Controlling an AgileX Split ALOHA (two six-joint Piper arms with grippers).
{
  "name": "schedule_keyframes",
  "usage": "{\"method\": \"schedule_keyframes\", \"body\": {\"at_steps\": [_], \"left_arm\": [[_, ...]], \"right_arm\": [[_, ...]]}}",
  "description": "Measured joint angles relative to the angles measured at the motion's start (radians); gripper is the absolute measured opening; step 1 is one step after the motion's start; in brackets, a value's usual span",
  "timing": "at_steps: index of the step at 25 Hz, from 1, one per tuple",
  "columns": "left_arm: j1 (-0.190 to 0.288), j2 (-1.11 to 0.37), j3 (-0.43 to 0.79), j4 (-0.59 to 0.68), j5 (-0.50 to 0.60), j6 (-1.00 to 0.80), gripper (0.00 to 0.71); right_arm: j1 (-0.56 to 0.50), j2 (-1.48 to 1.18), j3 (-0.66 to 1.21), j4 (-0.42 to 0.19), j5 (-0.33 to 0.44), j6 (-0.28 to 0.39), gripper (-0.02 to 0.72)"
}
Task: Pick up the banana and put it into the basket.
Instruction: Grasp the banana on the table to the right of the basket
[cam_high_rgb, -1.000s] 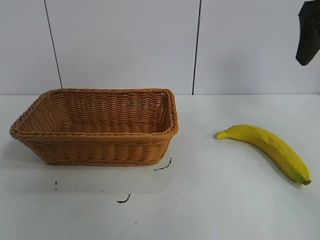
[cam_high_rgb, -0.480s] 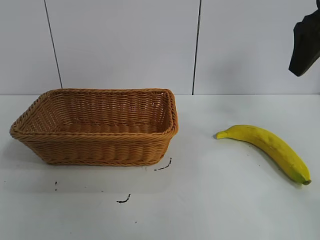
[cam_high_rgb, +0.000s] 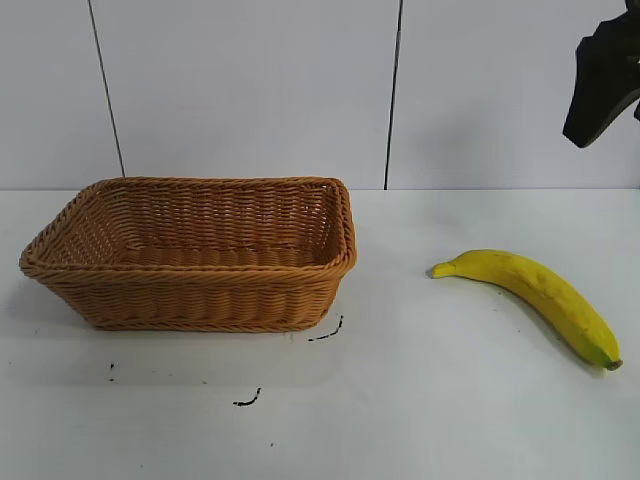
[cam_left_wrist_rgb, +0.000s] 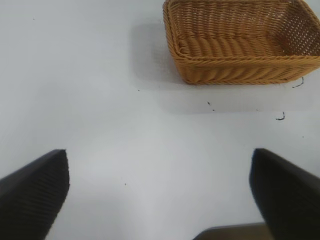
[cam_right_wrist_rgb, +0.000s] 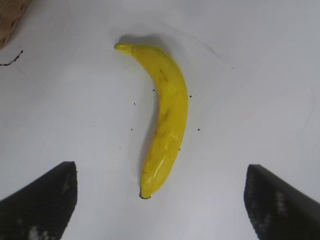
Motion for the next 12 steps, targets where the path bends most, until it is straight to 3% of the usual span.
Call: {"method": "schedule_keyframes", "body": {"at_steps": [12], "left_arm": [[0.000,0.000,0.000,0.000,0.000,0.000,0.695]], "right_arm": [[0.000,0.132,0.000,0.000,-0.027,0.042,0.645]]}}
